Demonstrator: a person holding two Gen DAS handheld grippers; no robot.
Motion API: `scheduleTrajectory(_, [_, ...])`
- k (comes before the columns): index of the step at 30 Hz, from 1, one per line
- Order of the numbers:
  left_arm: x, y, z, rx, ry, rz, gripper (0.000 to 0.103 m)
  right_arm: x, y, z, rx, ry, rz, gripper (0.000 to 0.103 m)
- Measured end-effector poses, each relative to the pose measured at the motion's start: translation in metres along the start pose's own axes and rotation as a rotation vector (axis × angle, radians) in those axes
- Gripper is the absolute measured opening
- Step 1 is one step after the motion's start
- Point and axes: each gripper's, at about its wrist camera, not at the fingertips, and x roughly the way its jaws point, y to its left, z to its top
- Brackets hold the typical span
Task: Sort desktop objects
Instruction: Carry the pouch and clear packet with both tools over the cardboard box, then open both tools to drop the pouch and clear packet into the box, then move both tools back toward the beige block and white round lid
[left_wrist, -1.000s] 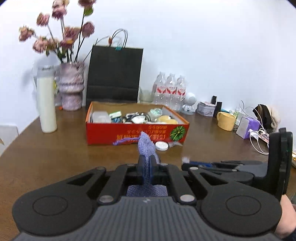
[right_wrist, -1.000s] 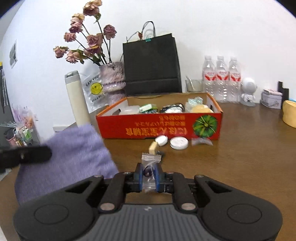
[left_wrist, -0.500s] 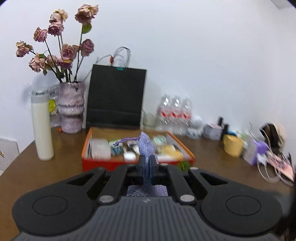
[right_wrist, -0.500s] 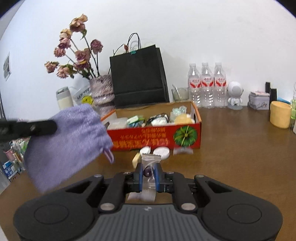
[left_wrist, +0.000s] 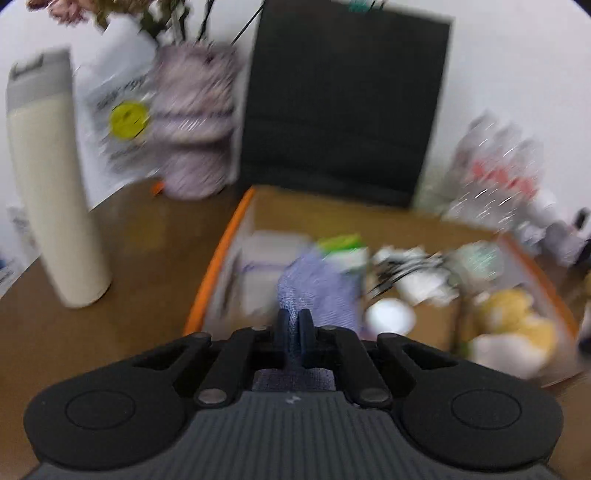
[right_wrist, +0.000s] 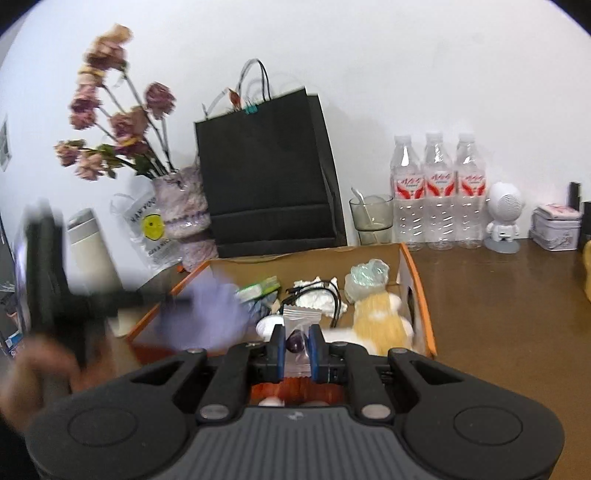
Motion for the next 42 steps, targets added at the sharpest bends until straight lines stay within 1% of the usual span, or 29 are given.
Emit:
scheduleTrajectory(1, [0.003, 0.003, -0.001, -0.009, 0.023, -0.019, 0.008, 0.015, -0.006, 0.009, 0.027, 0.021, 0.018, 0.011])
scheduleTrajectory(3, [0.006, -0.003, 0.002, 0.058, 0.071, -0.03, 0.012, 0.05, -0.018, 0.026, 0.076, 0.094, 0.024, 0.011])
scheduleTrajectory(4, [0.008, -0.005, 0.006, 0.078, 0.087, -0.025, 0.012, 0.066, -0.02, 0.032, 0.082, 0.122, 0.013, 0.011])
scheduleTrajectory(6, [0.013, -0.006, 0.012, 0.072, 0.105, -0.015, 0.014, 0.101, -0.025, 0.042, 0.082, 0.189, -0.016, 0.011])
scheduleTrajectory(8, [0.02, -0.005, 0.014, 0.058, 0.16, -0.018, 0.014, 0.13, -0.031, 0.047, 0.097, 0.25, -0.049, 0.011])
scheduleTrajectory(10, [0.023, -0.007, 0.013, 0.068, 0.199, -0.065, 0.022, 0.151, -0.031, 0.051, 0.076, 0.292, -0.105, 0.012])
scheduleTrajectory(11, [0.022, -0.007, 0.013, 0.084, 0.2, -0.075, 0.029, 0.157, -0.031, 0.051, 0.061, 0.303, -0.131, 0.012])
scheduleTrajectory(13, [0.016, -0.004, 0.013, 0.088, 0.179, -0.099, 0.032, 0.168, -0.027, 0.052, 0.011, 0.33, -0.205, 0.015])
scheduleTrajectory(15, [0.01, 0.004, 0.019, 0.06, 0.179, -0.134, 0.035, 0.174, -0.027, 0.054, -0.032, 0.34, -0.269, 0.028])
scheduleTrajectory(16, [0.006, 0.007, 0.025, 0.044, 0.173, -0.142, 0.036, 0.175, -0.027, 0.055, -0.047, 0.344, -0.27, 0.038])
scheduleTrajectory(17, [0.001, 0.01, 0.029, 0.038, 0.159, -0.128, 0.047, 0.175, -0.027, 0.057, -0.05, 0.343, -0.262, 0.041])
scheduleTrajectory(18, [-0.002, 0.008, 0.035, 0.041, 0.141, -0.106, 0.052, 0.173, -0.027, 0.059, -0.046, 0.339, -0.26, 0.041])
scheduleTrajectory(19, [-0.005, 0.008, 0.04, 0.046, 0.126, -0.085, 0.052, 0.169, -0.028, 0.062, -0.032, 0.335, -0.255, 0.041])
scheduleTrajectory(21, [-0.007, 0.009, 0.049, 0.038, 0.14, -0.053, 0.053, 0.159, -0.032, 0.07, 0.012, 0.332, -0.229, 0.041])
scheduleTrajectory(22, [-0.007, 0.009, 0.053, 0.027, 0.154, -0.035, 0.056, 0.154, -0.032, 0.074, 0.024, 0.331, -0.224, 0.041])
scheduleTrajectory(24, [-0.008, 0.007, 0.06, 0.021, 0.171, -0.004, 0.084, 0.146, -0.03, 0.082, 0.022, 0.342, -0.219, 0.042])
scheduleTrajectory(25, [-0.009, 0.006, 0.064, 0.028, 0.172, 0.003, 0.087, 0.141, -0.029, 0.086, 0.021, 0.354, -0.219, 0.046])
scheduleTrajectory(26, [-0.01, 0.004, 0.067, 0.041, 0.182, 0.011, 0.087, 0.136, -0.027, 0.089, 0.025, 0.375, -0.215, 0.055])
scheduleTrajectory(27, [-0.01, 0.002, 0.07, 0.049, 0.202, 0.022, 0.088, 0.132, -0.027, 0.091, 0.032, 0.401, -0.201, 0.06])
scheduleTrajectory(28, [-0.009, 0.001, 0.071, 0.054, 0.23, 0.029, 0.088, 0.129, -0.027, 0.091, 0.034, 0.429, -0.186, 0.07])
scheduleTrajectory(29, [-0.01, 0.001, 0.071, 0.051, 0.25, 0.035, 0.088, 0.124, -0.027, 0.092, 0.034, 0.455, -0.171, 0.075])
scheduleTrajectory(31, [-0.016, -0.002, 0.068, 0.055, 0.29, 0.025, 0.088, 0.113, -0.028, 0.091, 0.034, 0.484, -0.169, 0.078])
scheduleTrajectory(35, [-0.035, -0.01, 0.057, 0.1, 0.361, -0.045, 0.092, 0.086, -0.031, 0.084, 0.058, 0.513, -0.169, 0.082])
scheduleTrajectory(36, [-0.039, -0.012, 0.055, 0.106, 0.37, -0.042, 0.092, 0.081, -0.032, 0.083, 0.059, 0.518, -0.171, 0.082])
scheduleTrajectory(39, [-0.059, -0.014, 0.054, 0.101, 0.347, -0.012, 0.092, 0.062, -0.032, 0.078, 0.055, 0.523, -0.186, 0.084])
scheduleTrajectory(42, [-0.082, -0.017, 0.061, 0.092, 0.324, -0.007, 0.093, 0.045, -0.031, 0.078, 0.07, 0.511, -0.181, 0.085])
